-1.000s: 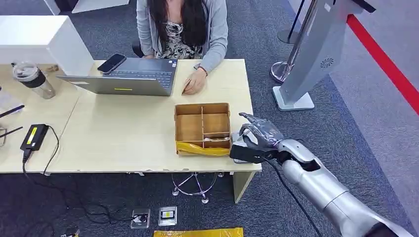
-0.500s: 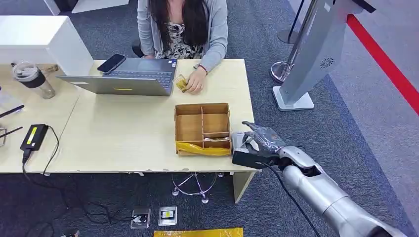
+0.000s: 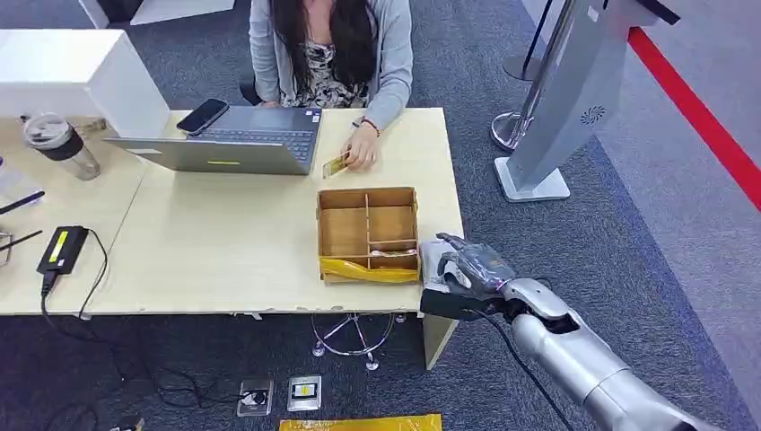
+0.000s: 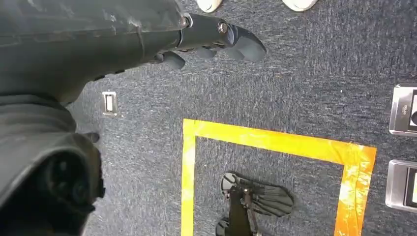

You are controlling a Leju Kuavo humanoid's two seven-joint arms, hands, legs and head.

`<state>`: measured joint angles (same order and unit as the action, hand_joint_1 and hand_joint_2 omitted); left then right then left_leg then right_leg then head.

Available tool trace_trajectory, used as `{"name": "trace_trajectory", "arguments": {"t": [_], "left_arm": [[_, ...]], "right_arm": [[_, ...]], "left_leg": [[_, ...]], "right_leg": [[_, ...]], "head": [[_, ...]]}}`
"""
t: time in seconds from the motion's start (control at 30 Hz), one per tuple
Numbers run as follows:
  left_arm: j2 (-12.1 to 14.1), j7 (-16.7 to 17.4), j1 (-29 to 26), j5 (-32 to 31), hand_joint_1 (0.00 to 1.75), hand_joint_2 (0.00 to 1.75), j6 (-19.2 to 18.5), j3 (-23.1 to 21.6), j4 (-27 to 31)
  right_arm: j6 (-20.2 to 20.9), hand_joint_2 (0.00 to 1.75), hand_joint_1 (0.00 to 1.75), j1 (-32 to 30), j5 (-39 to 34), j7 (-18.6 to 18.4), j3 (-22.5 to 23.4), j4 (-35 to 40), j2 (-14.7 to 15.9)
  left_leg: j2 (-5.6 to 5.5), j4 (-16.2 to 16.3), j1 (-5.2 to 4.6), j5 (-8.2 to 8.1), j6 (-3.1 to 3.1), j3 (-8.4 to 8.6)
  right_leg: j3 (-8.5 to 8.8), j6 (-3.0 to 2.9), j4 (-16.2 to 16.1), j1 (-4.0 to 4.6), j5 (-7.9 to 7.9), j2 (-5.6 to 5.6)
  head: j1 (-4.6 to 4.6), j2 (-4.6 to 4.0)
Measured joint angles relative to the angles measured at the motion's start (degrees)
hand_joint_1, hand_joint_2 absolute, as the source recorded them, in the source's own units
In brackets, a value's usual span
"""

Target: Pass the card to the sensor for recognition and then transmit it.

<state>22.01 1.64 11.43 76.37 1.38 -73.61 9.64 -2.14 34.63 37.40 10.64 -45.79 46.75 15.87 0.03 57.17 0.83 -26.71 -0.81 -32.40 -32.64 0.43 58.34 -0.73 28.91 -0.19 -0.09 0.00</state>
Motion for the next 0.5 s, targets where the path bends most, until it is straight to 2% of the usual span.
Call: {"name": "trace_trajectory", "arguments": {"t": [0.2,0.5], "left_arm": [[0.0,0.0,0.0,-0.4,0.00,0.00,0.0,0.0,0.0],[0.0,0.0,0.5,-0.6,0.00,0.00,-0.2,-0.2,0.0]], "right_arm": [[-0.3,1.75,1.75,0.8,0.9,-0.1,1.2,0.0,0.1],[1.4,1.75,1.75,9.6,2.3,-0.1,4.9,1.8,0.9]], "left_leg": [[0.00,0.0,0.00,0.00,0.00,-0.04],[0.05,0.0,-0.02,0.03,0.01,-0.10]], "right_leg": [[-0.02,0.00,0.0,0.00,-0.02,0.00],[-0.13,0.00,0.0,-0.03,-0.08,0.05]], "head": [[-0.02,0.00],[0.00,0.00]]}}
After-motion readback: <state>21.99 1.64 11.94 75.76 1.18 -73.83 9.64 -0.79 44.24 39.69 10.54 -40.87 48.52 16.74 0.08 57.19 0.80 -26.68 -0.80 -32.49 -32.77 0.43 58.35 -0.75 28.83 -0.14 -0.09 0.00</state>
